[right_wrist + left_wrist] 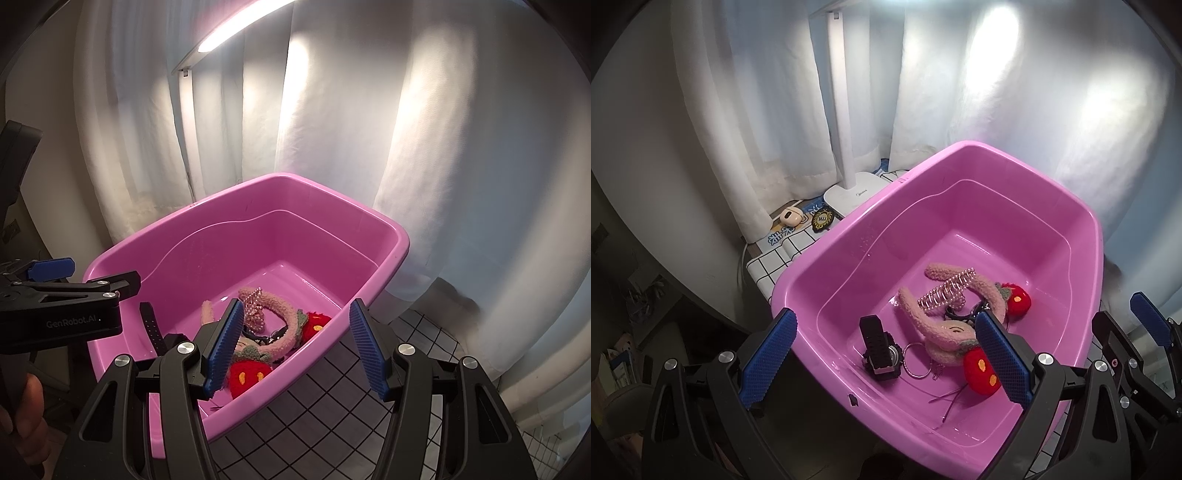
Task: Organize jewelry
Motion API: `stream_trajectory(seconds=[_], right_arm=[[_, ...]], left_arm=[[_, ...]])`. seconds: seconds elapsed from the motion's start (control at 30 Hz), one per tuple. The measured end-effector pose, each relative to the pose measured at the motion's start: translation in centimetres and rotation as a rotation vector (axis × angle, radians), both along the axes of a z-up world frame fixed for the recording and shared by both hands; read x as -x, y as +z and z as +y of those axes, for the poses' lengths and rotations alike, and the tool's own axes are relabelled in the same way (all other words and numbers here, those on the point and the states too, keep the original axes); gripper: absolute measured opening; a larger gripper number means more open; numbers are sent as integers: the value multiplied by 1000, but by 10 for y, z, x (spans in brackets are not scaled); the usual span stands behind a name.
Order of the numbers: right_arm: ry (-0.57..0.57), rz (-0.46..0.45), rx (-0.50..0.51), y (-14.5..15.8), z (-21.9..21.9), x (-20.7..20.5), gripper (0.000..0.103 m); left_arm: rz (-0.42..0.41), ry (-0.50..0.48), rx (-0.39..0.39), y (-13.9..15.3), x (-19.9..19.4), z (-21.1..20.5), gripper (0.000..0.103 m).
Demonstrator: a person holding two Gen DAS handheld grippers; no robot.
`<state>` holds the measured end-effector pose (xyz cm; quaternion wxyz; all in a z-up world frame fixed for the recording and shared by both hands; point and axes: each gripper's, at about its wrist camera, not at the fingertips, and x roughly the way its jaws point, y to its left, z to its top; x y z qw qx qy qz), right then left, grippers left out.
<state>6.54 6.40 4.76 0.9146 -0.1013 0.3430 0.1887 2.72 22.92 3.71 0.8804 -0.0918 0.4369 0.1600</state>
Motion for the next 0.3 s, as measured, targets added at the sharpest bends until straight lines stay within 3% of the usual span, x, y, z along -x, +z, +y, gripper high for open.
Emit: stream_trajectory(seconds=[0.3], right_arm=[[0,0,0,0,0,0,57]], left_arm=[[6,28,4,2,3,3,95]])
